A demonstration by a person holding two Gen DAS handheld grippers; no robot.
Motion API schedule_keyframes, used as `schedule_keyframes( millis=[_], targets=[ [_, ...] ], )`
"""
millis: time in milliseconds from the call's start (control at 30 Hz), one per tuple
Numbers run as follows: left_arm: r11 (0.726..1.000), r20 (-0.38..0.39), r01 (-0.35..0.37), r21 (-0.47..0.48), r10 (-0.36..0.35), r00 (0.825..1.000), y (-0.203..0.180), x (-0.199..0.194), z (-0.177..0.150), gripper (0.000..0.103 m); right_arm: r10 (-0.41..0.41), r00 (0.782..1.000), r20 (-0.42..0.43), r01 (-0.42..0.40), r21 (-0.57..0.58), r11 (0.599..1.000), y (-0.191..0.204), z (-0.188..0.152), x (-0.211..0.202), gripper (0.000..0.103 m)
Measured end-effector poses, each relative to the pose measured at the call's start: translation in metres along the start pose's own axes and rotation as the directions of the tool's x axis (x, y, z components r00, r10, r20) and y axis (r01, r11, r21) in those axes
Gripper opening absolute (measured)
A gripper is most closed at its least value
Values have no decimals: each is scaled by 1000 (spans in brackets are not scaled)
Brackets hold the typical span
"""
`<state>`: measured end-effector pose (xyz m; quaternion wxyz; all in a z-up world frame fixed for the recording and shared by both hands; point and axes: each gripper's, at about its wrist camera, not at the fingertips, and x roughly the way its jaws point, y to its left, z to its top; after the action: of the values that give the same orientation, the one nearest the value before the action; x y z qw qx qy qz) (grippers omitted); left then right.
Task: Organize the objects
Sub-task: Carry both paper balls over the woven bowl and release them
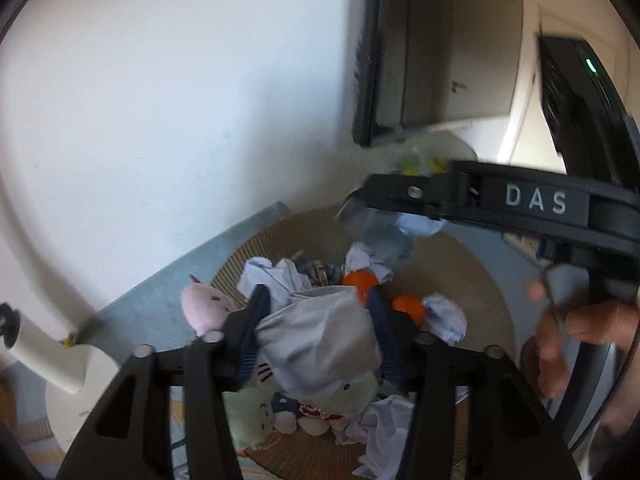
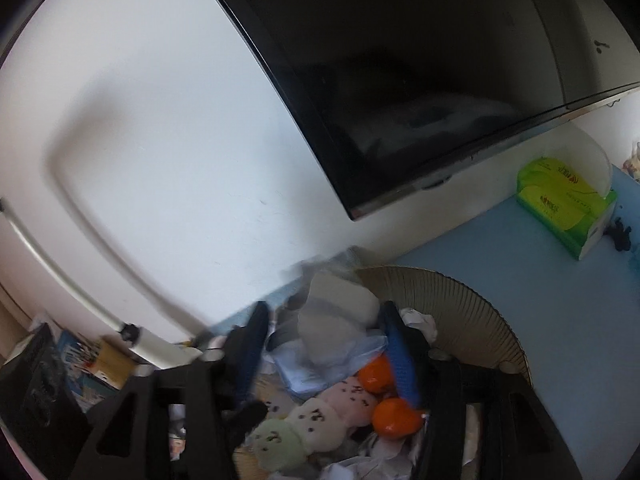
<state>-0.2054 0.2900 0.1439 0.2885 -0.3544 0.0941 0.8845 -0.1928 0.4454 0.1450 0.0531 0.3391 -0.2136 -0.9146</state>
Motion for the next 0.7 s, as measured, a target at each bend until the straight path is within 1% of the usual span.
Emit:
schedule_keyframes(
  millis=[33,67,100,133,233,367,467,533,633,700],
  targets=[
    [1000,-56,9,11,-9,998,-1,9,0,100,-41,999,-22,41,-13,999,1,0,6,102],
    [999,-89,41,21,-39,995,-2,15,-2,103,-71,997,-29,70,-27,997,2,-1,9,103],
    [998,-92,56,29,-53,994,-2,18,-4,102,-99,995,-28,97,-45,994,4,-3,10,103],
    [998,-82,51,39,-48,995,-2,17,-8,102,-113,993,-27,111,-58,992,5,-4,11,103],
    [999,-62,23,44,-21,998,0,15,-12,102,-80,996,-43,79,-33,996,5,-9,12,103],
    [999,-34,-15,34,16,999,8,3,-14,102,-78,996,-31,78,-5,997,9,-13,5,103],
    [998,-6,-47,28,48,999,17,-11,-12,102,-85,996,-4,85,-12,996,19,-13,-8,103],
    [996,7,-84,27,84,996,30,-22,-7,102,-78,997,14,78,-26,997,32,-12,-22,103],
    [988,20,-152,12,152,988,45,-47,-8,102,-86,996,31,88,-69,994,56,-12,-43,103],
    [987,28,-159,-7,159,987,52,-72,-18,102,-82,996,39,85,-99,991,73,-15,-56,103]
  ],
)
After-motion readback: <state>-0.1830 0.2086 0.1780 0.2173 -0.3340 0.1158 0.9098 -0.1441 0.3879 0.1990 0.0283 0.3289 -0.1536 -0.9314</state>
